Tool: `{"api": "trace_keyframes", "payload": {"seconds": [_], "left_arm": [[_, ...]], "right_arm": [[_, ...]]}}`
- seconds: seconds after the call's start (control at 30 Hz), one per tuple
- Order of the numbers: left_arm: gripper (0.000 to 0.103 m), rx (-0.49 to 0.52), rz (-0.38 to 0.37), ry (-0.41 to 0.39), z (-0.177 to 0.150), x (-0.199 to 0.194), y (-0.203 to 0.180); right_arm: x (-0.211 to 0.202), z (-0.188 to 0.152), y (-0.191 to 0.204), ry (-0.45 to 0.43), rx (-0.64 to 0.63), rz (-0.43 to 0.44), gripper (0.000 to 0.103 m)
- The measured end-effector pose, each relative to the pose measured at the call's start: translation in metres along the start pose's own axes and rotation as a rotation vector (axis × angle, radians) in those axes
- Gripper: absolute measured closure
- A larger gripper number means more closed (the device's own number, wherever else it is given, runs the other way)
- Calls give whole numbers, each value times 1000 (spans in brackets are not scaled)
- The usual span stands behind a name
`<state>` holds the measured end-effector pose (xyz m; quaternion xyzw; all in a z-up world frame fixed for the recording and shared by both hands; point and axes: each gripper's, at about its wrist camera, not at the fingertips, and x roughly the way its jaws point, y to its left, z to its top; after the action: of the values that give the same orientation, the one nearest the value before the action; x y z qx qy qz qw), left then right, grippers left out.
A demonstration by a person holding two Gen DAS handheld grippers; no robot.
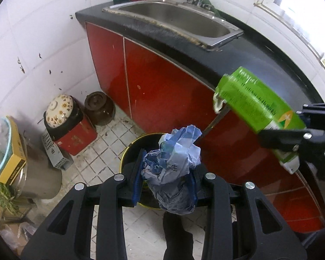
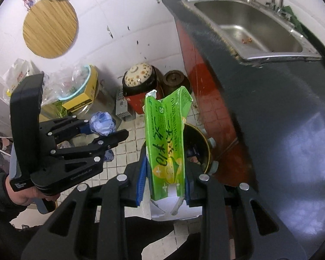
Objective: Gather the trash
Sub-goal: 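Carry foil wrapper and green packet over the bin and open both tools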
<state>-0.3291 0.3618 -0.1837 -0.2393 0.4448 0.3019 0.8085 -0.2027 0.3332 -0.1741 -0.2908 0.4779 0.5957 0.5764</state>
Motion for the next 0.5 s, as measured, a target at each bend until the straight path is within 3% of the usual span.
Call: {"api": "trace_keyframes", "payload": {"seconds": [0.4,0.47,0.5], "left_arm": [[70,19,-31,40,10,28,11],[64,27,-33,42,11,31,12],[52,25,-33,46,11,32,12]], "right_arm": [[29,9,-2,48,14,-15,72],[30,11,-2,51,15,-16,70],[30,13,-2,51,17,-19,65]]}}
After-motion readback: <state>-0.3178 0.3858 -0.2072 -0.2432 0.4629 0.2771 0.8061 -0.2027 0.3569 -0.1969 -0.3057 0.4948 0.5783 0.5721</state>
